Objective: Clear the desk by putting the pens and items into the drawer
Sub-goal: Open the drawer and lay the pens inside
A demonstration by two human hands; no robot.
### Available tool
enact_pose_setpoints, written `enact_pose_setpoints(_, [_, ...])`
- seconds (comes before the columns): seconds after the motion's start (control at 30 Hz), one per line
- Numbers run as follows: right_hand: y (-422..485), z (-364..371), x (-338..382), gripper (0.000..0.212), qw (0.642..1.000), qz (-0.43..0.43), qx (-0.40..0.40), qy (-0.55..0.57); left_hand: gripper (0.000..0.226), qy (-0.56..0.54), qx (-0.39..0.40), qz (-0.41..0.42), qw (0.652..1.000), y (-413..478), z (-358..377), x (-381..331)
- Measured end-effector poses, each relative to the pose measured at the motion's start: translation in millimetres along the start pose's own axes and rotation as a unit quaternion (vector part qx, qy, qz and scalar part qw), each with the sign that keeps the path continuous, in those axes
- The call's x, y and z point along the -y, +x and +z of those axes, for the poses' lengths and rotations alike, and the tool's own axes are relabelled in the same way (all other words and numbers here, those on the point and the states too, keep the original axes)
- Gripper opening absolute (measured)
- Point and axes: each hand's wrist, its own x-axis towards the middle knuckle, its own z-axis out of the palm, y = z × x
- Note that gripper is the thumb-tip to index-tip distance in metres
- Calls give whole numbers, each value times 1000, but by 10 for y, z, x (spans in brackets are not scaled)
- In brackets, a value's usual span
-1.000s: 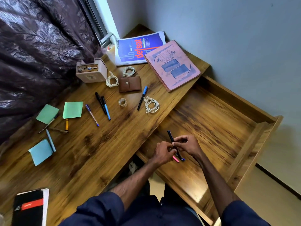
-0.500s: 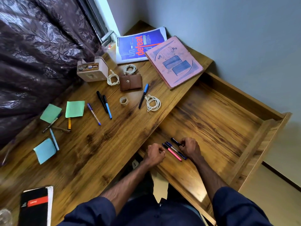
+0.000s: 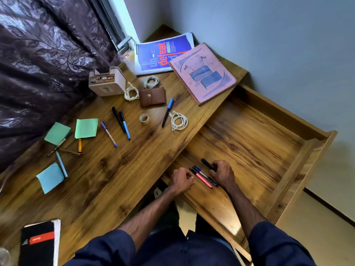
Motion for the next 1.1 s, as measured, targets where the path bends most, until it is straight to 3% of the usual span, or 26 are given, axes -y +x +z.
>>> enact_pose_setpoints(0.13, [-101, -118, 273, 15, 995, -51, -77, 40, 10, -12, -32, 28, 999, -20, -140, -47])
enact_pose_setpoints(0.23, [-161, -238, 658, 12, 978, -146, -125, 85, 11, -40, -72, 55, 995, -39, -389, -99])
enact_pose_setpoints(0.47, [-57, -318, 1999, 9, 941, -280, -146, 123, 11, -97, -210, 10, 973, -99, -1347, 331])
enact_pose_setpoints(0.73, [397, 198, 3247, 18, 967, -254, -6, 21, 8, -126, -330, -148, 924, -209, -2066, 1253])
enact_pose_setpoints(0.93, [790, 547, 3710, 33, 981, -191, 9, -28, 15, -99, -351, -195, 910, -193, -2405, 1490])
enact_pose_setpoints(1.1, [756, 480, 3746, 18, 985, -166, 22, -36, 27, -94, -332, -184, 921, 112, -2612, 1423])
